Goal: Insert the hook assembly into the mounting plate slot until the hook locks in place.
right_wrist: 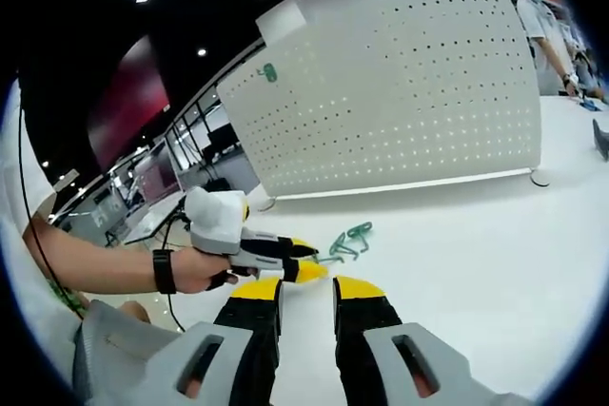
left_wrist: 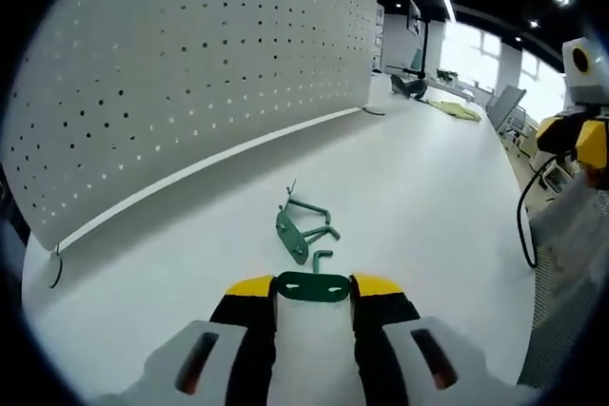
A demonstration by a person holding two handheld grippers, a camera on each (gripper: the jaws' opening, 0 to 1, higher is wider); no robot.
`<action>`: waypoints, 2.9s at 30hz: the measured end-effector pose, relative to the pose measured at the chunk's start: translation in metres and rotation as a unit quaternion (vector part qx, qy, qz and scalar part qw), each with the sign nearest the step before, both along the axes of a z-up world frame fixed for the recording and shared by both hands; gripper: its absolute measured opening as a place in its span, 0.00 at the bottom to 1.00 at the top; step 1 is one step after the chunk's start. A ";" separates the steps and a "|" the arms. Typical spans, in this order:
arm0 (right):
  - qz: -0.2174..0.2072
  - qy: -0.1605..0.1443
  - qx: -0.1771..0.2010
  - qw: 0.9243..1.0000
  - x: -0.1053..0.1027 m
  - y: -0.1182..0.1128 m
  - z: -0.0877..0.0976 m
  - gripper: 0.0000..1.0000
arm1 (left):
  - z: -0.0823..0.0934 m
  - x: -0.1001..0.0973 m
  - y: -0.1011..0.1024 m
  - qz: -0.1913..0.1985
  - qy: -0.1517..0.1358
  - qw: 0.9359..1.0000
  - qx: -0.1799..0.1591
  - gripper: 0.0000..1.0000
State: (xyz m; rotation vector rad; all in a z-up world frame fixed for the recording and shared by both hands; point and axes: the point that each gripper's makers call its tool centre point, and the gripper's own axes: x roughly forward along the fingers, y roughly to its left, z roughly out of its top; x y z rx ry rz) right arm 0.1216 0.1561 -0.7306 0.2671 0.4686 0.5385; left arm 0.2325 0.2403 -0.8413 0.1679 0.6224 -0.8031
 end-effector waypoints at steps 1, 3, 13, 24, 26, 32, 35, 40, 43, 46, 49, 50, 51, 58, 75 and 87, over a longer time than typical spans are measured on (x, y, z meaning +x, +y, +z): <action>0.001 -0.001 0.000 1.000 0.000 0.000 0.000 0.20 | 0.002 0.000 0.000 0.004 0.004 1.000 -0.008 0.31; 0.003 -0.001 0.001 1.000 0.000 0.002 0.001 0.20 | 0.006 0.000 0.002 0.007 0.006 1.000 -0.017 0.31; 0.013 -0.009 0.000 1.000 0.000 0.007 0.005 0.20 | 0.020 -0.009 0.009 0.042 0.045 0.996 -0.060 0.30; 0.034 -0.017 -0.003 0.999 -0.001 0.013 0.010 0.21 | 0.043 -0.027 0.008 0.049 0.062 0.991 -0.105 0.30; 0.037 -0.017 -0.005 0.999 -0.002 0.013 0.011 0.21 | 0.047 -0.031 0.007 0.050 0.067 0.990 -0.116 0.30; 0.043 -0.023 -0.006 0.999 -0.004 0.013 0.013 0.21 | 0.059 -0.042 0.003 0.051 0.076 0.986 -0.139 0.30; 0.046 -0.027 -0.007 0.999 -0.005 0.013 0.014 0.22 | 0.063 -0.049 0.000 0.046 0.090 0.984 -0.149 0.31; 0.050 -0.030 -0.006 0.998 -0.007 0.014 0.014 0.22 | 0.072 -0.062 -0.006 0.042 0.107 0.978 -0.172 0.30; 0.051 -0.030 -0.008 0.998 -0.009 0.015 0.013 0.22 | 0.076 -0.067 -0.008 0.038 0.109 0.977 -0.181 0.30; 0.053 -0.031 -0.009 0.998 -0.010 0.015 0.012 0.22 | 0.083 -0.071 -0.009 0.038 0.111 0.974 -0.196 0.30; 0.053 -0.031 -0.008 0.998 -0.010 0.015 0.013 0.22 | 0.091 -0.073 -0.011 0.038 0.116 0.969 -0.214 0.30; 0.054 -0.031 -0.010 0.998 -0.010 0.015 0.013 0.22 | 0.094 -0.074 -0.011 0.037 0.118 0.968 -0.218 0.30; 0.055 -0.034 -0.010 0.998 -0.009 0.015 0.015 0.22 | 0.096 -0.074 -0.011 0.038 0.118 0.968 -0.220 0.30; 0.077 -0.048 -0.035 0.995 -0.009 0.014 0.015 0.22 | 0.114 -0.087 -0.023 0.024 0.131 0.956 -0.263 0.30; 0.140 -0.083 -0.060 0.985 -0.015 0.024 0.024 0.25 | 0.132 -0.118 -0.029 -0.019 0.207 0.914 -0.348 0.30; 0.199 -0.133 -0.057 0.969 -0.026 0.040 0.041 0.21 | 0.135 -0.132 -0.031 -0.051 0.241 0.895 -0.371 0.30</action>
